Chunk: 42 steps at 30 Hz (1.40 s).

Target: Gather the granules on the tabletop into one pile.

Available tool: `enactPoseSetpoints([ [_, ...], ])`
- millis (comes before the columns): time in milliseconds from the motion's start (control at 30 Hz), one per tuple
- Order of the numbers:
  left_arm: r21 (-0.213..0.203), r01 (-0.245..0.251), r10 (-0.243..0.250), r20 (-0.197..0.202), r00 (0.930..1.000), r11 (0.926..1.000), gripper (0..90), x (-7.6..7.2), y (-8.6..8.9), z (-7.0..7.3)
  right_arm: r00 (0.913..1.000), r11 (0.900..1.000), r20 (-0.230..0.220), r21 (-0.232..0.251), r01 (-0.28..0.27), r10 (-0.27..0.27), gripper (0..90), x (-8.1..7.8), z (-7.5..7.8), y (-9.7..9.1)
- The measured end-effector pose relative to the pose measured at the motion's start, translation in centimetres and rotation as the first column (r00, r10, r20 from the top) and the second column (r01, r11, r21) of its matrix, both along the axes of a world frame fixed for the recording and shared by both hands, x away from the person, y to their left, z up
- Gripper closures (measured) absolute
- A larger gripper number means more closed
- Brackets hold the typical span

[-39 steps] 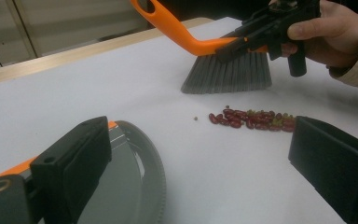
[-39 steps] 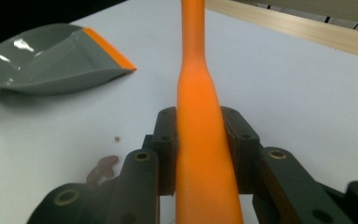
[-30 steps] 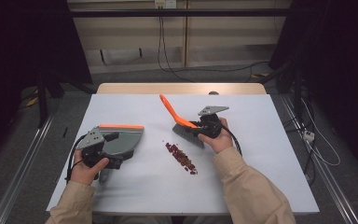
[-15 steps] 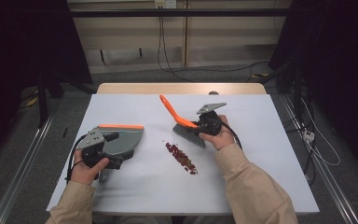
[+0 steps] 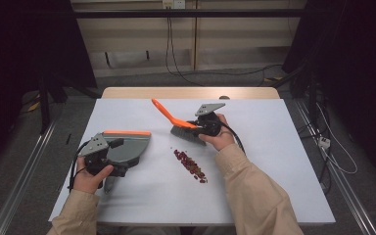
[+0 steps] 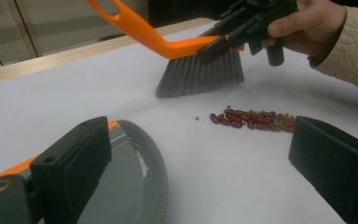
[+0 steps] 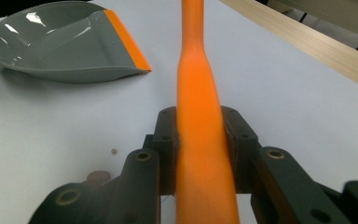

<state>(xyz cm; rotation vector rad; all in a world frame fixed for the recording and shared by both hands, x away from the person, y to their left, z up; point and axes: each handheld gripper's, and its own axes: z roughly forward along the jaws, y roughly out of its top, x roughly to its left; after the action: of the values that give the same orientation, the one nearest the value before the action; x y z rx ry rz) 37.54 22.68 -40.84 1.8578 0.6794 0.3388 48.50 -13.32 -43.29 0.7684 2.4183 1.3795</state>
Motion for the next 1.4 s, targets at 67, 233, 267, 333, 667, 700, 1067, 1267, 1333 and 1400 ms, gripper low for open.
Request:
enactPoseSetpoints([
  [67,-0.002,0.003,-0.003,-0.002,1.0,1.0,5.8,0.1,0.0,-0.1,0.9999,0.9996,0.007,0.024,-0.015,0.015,71.1,0.2,-0.2,0.3],
  [233,0.001,0.001,-0.001,-0.002,1.0,1.0,5.8,0.0,0.0,-0.1,0.9969,0.9964,0.01,0.034,-0.078,0.078,71.2,0.0,-0.6,1.0],
  [267,0.002,-0.001,0.001,-0.004,1.0,1.0,5.8,0.0,0.0,-0.1,0.9959,0.9955,0.01,0.028,-0.09,0.09,71.2,-0.2,-0.5,1.1],
  [333,0.009,-0.001,0.001,-0.003,1.0,1.0,5.8,0.0,0.1,-0.1,0.9938,0.9937,0.012,0.019,-0.11,0.11,71.2,-0.5,-0.5,1.2],
  [667,0.0,-0.008,0.008,-0.004,1.0,1.0,5.8,0.0,0.1,-0.1,0.9787,0.9787,-0.002,0.007,-0.205,0.205,71.0,-2.0,-0.3,1.1],
  [700,-0.001,-0.009,0.009,-0.003,1.0,1.0,5.8,0.0,0.2,-0.1,0.9781,0.9781,-0.003,0.009,-0.208,0.208,71.0,-2.1,-0.3,1.0],
  [1067,-0.004,-0.014,0.014,-0.005,0.9999,0.9999,5.8,0.0,0.2,-0.1,0.9601,0.9602,-0.008,0.0,-0.279,0.279,70.9,-3.9,-0.2,0.4],
  [1267,-0.007,-0.019,0.019,-0.01,0.9998,0.9998,5.8,0.0,0.2,-0.1,0.9562,0.9563,-0.018,0.001,-0.292,0.292,70.7,-4.6,-0.1,0.0],
  [1333,-0.007,-0.019,0.019,-0.007,0.9998,0.9998,5.8,0.0,0.3,-0.1,0.9547,0.9548,-0.02,-0.002,-0.297,0.297,70.7,-4.7,-0.1,-0.1],
  [1400,-0.008,-0.018,0.018,-0.006,0.9998,0.9998,5.8,0.0,0.3,-0.1,0.9536,0.9536,-0.018,-0.007,-0.301,0.301,70.7,-5.0,-0.1,0.0],
])
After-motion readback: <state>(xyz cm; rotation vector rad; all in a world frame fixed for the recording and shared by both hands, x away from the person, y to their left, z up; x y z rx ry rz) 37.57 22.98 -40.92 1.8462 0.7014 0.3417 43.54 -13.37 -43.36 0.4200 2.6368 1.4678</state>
